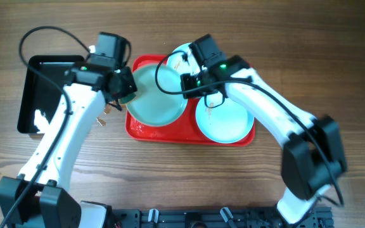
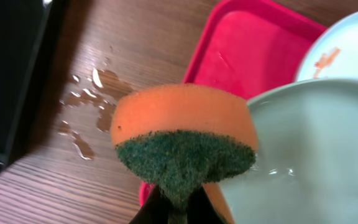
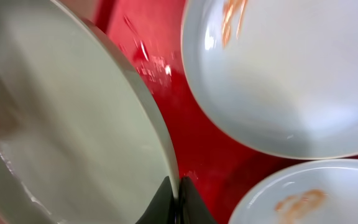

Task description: Clean dirty plates on tray and stack at the side

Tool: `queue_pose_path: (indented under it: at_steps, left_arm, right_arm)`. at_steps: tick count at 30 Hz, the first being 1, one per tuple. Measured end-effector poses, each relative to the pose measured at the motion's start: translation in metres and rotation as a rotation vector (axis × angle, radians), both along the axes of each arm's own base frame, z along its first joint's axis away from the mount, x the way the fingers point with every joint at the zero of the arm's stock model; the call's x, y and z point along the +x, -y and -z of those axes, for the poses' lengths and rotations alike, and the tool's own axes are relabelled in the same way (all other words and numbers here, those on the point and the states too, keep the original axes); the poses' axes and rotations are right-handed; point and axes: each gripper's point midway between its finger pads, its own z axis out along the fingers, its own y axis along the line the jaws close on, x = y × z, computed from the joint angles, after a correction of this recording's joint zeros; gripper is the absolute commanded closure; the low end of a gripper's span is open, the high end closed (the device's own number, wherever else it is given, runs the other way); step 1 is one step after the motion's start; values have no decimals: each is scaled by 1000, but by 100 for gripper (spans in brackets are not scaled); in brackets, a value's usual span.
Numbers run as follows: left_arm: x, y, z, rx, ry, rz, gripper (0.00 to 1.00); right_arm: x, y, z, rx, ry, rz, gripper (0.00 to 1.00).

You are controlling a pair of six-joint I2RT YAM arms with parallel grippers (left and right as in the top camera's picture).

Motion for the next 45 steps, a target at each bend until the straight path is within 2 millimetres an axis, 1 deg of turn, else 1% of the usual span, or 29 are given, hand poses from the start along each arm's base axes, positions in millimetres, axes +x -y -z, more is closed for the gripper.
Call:
queue_pose_path:
  at_steps: [1, 2, 4, 5, 9, 16, 20, 23, 26, 29, 33, 34, 36, 41, 45]
  left_arm:
    - [-1, 0, 1, -22, -11, 0, 96]
    - [-4, 2, 2, -44, -24, 2, 96]
    - [-7, 7, 3, -78, -41, 12, 96]
    - [-8, 11, 3, -101, -47, 21, 96]
    - [-10, 16, 3, -127, -55, 32, 96]
    - [-10, 18, 3, -141, -59, 37, 96]
    - [-10, 19, 9, -140, -77, 37, 96]
    - [-9, 22, 18, -152, -96, 41, 96]
    - [-8, 30, 29, -192, -108, 57, 96]
    - [-9, 38, 37, -221, -119, 76, 96]
    - [-8, 48, 37, -236, -112, 103, 96]
    - [-9, 53, 37, -240, -112, 118, 96]
    - [-10, 56, 37, -237, -113, 126, 96]
    - [-10, 55, 37, -231, -112, 124, 96]
    - [-10, 55, 37, -230, -112, 125, 96]
  right_arm:
    - [3, 3, -14, -3, 41, 9, 96]
    - [4, 7, -24, -12, 70, 18, 96]
    - [5, 19, -39, -54, 120, 44, 95]
    - [7, 29, -47, -90, 154, 68, 96]
    - [15, 49, -56, -186, 230, 107, 96]
    - [32, 85, -62, -370, 331, 214, 95]
    - [37, 100, -69, -471, 390, 263, 95]
    - [35, 99, -76, -544, 446, 269, 96]
    - [30, 89, -83, -602, 506, 259, 96]
    - [21, 74, -91, -656, 569, 219, 96]
    - [7, 58, -101, -724, 640, 179, 96]
    - [5, 55, -103, -735, 653, 173, 96]
    - [1, 51, -108, -765, 688, 169, 96]
    - [-6, 47, -117, -832, 743, 148, 96]
    - [-8, 45, -121, -852, 761, 140, 96]
